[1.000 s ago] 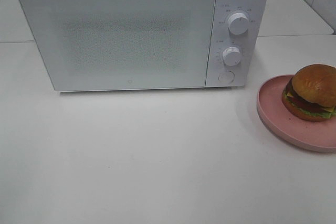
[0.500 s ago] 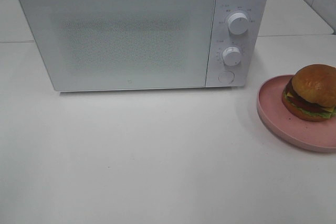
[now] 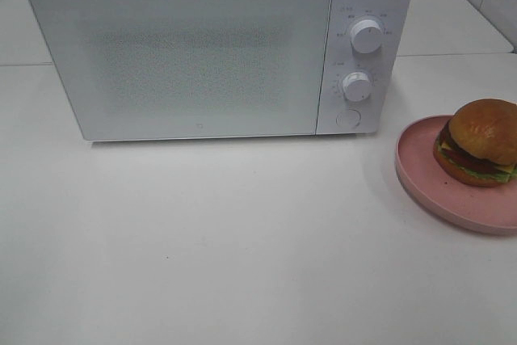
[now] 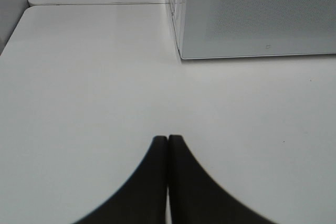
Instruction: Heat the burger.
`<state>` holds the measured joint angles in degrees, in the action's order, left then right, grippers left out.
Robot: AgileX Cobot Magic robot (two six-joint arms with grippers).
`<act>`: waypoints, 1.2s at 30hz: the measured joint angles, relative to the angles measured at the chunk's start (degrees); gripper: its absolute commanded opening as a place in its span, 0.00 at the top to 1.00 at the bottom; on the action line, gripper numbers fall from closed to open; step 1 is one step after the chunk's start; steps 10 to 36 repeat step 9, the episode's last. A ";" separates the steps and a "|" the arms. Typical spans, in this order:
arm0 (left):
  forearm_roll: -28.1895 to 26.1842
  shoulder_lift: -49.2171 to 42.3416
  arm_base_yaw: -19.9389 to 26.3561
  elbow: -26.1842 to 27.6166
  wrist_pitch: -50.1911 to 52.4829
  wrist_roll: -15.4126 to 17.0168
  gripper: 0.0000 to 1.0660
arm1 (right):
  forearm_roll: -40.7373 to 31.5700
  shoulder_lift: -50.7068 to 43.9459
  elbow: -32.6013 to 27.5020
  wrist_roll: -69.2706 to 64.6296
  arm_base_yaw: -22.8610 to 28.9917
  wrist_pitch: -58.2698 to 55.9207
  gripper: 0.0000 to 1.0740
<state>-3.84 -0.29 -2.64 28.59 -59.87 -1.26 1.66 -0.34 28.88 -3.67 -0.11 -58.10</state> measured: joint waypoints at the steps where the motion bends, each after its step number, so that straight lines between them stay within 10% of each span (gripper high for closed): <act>1: 0.00 0.00 0.00 0.00 0.00 0.00 1.00 | 0.00 0.00 0.00 0.00 0.00 0.00 0.38; 36: 0.00 0.00 0.00 0.00 0.00 0.00 1.00 | 0.11 0.00 0.00 0.00 0.00 0.00 0.38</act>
